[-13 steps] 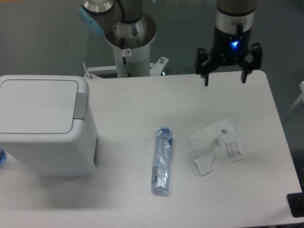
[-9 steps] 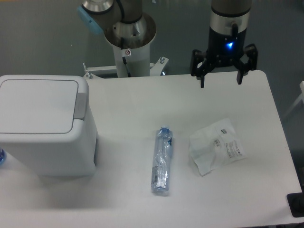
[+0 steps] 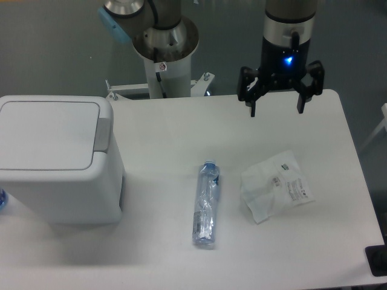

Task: Open the trash can
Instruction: 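Move the open gripper over to the white trash can lid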

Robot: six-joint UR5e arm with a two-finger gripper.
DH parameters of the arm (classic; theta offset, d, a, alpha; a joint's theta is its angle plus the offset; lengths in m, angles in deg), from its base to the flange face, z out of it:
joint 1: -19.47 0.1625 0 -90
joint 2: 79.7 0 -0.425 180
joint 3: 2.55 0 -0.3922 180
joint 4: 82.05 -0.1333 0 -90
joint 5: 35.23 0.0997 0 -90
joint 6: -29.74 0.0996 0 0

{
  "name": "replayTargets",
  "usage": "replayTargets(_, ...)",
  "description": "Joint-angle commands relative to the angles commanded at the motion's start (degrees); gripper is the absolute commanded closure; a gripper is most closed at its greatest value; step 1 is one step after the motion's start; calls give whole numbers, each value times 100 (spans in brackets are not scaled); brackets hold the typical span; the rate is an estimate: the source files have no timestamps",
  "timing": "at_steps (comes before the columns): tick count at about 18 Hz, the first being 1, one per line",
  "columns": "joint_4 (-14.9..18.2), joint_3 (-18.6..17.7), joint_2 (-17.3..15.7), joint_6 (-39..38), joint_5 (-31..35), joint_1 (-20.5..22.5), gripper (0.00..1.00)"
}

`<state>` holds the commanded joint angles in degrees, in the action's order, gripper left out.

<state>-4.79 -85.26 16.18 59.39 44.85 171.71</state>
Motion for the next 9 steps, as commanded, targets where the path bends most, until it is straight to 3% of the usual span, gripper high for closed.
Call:
replayTargets(4, -236, -211, 9, -1415, -44, -203, 0)
replayTargets(9, -246, -395, -53, -2340, -395, -650, 0)
